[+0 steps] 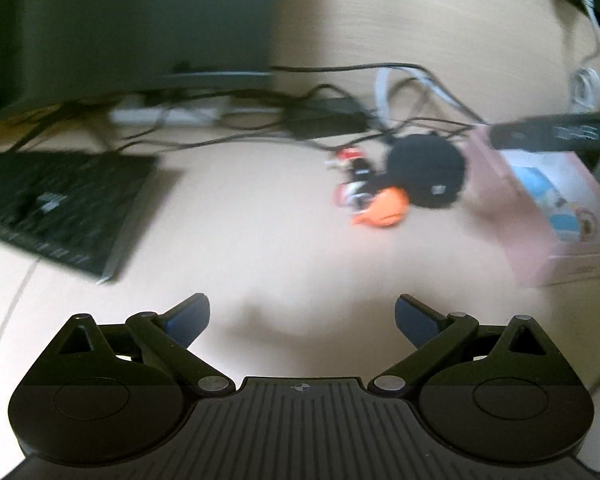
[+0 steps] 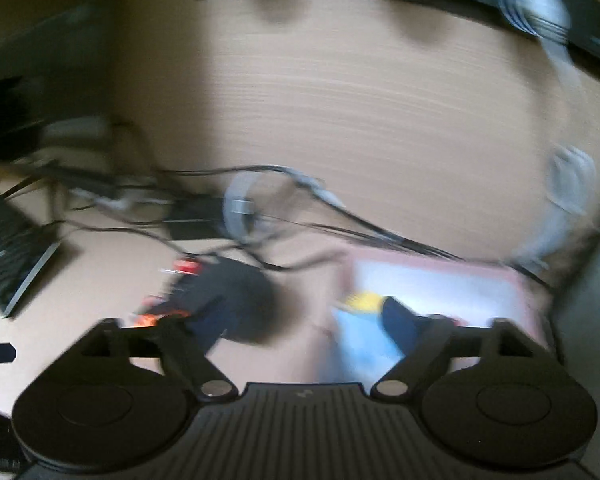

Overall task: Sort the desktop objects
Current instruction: 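Grasp the black plush toy with the right gripper while the left gripper reaches the orange toy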

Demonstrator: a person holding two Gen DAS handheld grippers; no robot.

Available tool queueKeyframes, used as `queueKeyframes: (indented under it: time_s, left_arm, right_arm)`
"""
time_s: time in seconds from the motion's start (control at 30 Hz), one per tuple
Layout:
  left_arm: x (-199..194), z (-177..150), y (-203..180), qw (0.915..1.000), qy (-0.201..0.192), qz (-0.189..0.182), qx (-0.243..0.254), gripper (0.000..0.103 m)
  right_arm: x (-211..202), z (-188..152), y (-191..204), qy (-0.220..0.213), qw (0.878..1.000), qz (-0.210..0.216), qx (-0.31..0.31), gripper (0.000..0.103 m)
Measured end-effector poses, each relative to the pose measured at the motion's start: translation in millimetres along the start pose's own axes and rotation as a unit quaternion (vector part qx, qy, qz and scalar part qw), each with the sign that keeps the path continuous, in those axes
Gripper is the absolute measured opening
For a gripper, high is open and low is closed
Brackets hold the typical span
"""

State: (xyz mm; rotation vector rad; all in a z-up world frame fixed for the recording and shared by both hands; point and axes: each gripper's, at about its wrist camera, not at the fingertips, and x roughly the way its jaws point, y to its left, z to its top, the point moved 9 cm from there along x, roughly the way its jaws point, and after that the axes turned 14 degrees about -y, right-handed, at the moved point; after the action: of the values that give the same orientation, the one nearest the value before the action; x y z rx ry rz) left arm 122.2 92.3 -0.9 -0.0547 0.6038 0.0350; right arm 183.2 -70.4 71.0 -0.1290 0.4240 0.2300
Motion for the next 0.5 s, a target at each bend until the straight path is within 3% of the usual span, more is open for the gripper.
queueKeyframes:
  time_s: [0.17,0.27,0.33,0.5]
  left_arm:
    - [-22.3,-7.8,45.0,0.9992,-0.003,0.032,-0.024,0.102]
    - [-31.1,-17.9,63.3,0.9984,0.003,0.043,-0.037,0.102]
    - [-34.3,-25.5,70.9,0.9980,0.010,0.047,-0.041,0.102]
    - [-32.0,-36.0,63.3,0.9987,0.021,0.025,-0.039,0.102]
  right_arm:
    - [74.5,-14.8,29.1,0.050,0.996,-0.030,-0.073,0.095]
    - [92.5,-26.8,31.8,0.078,0.996,-0.029,-0.039,0.100]
    - [86.9,-33.8,37.2,0.095,0.995,-0.012,0.013,0.080]
    - [39.0,-48.5,58.3,0.099,0.993,0.028,0.051,0.071]
